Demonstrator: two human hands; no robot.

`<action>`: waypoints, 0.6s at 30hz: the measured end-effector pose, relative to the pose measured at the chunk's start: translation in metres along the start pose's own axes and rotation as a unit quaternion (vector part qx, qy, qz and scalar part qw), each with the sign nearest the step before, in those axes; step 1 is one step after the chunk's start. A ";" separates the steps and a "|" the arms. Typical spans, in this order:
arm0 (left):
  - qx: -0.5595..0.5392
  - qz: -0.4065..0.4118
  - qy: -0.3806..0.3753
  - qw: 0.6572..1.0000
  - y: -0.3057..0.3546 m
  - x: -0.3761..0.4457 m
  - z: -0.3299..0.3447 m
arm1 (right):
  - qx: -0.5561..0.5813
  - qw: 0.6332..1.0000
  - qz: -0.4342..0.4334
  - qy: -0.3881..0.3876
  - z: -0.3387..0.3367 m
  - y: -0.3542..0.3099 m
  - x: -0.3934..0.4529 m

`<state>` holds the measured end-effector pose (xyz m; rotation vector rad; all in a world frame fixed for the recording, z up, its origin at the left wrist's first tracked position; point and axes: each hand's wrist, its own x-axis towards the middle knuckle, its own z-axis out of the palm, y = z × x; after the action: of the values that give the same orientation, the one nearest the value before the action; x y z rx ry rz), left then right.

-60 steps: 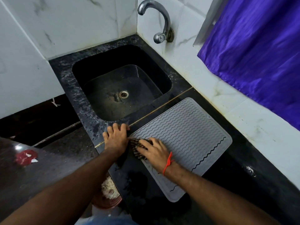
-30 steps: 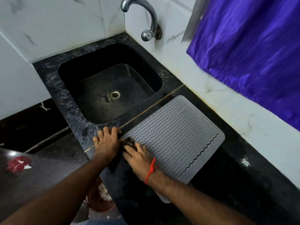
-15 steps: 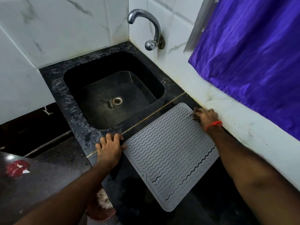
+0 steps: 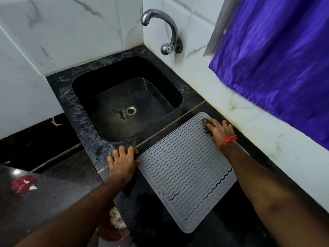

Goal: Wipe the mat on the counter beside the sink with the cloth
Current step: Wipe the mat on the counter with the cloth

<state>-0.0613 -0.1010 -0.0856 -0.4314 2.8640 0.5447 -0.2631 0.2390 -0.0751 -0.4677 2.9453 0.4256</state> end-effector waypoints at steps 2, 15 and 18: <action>0.009 -0.003 0.004 1.000 0.003 0.000 0.000 | -0.009 0.998 0.052 -0.022 -0.007 0.010 0.010; -0.012 0.021 0.006 1.000 0.002 0.001 -0.003 | 0.135 0.973 -0.164 0.085 -0.018 -0.201 -0.133; 0.003 0.028 0.015 0.999 0.001 -0.002 0.000 | 0.115 0.963 -0.215 0.114 -0.006 -0.180 -0.128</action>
<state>-0.0592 -0.0997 -0.0848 -0.3613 2.9133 0.5430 -0.0851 0.1097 -0.0933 -1.1568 2.9229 -0.0246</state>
